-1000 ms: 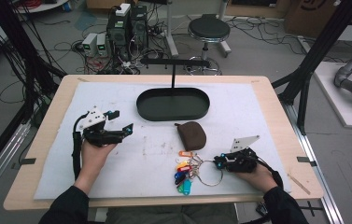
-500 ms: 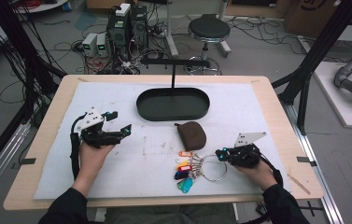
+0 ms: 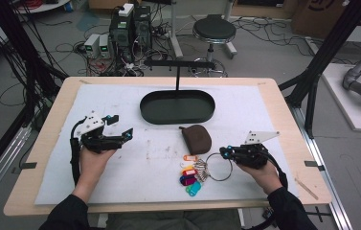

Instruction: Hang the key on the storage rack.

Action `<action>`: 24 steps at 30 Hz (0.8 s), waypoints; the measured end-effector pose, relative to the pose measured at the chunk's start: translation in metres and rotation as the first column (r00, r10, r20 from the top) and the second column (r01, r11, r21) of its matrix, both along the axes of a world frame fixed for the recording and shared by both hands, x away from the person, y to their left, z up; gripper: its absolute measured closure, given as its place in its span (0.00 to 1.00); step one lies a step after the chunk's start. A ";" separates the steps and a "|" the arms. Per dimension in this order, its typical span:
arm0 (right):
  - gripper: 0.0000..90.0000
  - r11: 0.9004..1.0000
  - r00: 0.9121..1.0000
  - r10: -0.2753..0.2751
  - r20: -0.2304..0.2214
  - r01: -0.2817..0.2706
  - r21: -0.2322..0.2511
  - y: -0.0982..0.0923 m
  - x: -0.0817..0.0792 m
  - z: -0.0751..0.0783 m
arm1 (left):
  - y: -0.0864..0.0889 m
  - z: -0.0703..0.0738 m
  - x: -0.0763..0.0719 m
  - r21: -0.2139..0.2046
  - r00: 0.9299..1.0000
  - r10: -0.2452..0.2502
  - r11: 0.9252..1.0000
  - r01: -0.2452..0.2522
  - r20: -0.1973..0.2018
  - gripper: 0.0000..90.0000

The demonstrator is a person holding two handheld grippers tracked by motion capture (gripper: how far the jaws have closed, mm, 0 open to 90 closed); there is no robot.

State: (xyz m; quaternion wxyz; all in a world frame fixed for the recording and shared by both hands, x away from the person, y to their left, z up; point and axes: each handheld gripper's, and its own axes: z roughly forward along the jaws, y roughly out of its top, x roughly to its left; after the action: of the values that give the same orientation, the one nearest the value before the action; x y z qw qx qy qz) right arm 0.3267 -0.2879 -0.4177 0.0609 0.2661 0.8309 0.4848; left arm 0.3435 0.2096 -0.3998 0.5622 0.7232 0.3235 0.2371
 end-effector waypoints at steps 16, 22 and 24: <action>0.92 0.997 0.997 0.060 -0.054 -0.057 0.047 0.014 -0.004 0.000 | 0.000 0.000 0.000 0.000 1.000 -0.004 1.000 0.004 0.006 0.24; 0.92 0.997 0.994 0.066 -0.084 -0.063 0.036 0.014 -0.002 -0.002 | 0.000 0.000 0.000 0.000 1.000 -0.007 1.000 0.007 0.004 0.24; 0.92 0.998 0.992 0.060 -0.110 -0.056 0.033 0.012 0.000 -0.003 | 0.000 0.000 0.000 -0.001 1.000 -0.005 1.000 0.005 0.003 0.24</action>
State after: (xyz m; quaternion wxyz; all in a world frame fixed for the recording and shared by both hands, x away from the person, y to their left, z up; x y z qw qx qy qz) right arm 0.3263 -0.2759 -0.4208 -0.0034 0.2693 0.8330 0.4834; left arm 0.3436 0.2092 -0.3995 0.5637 0.7234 0.3209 0.2364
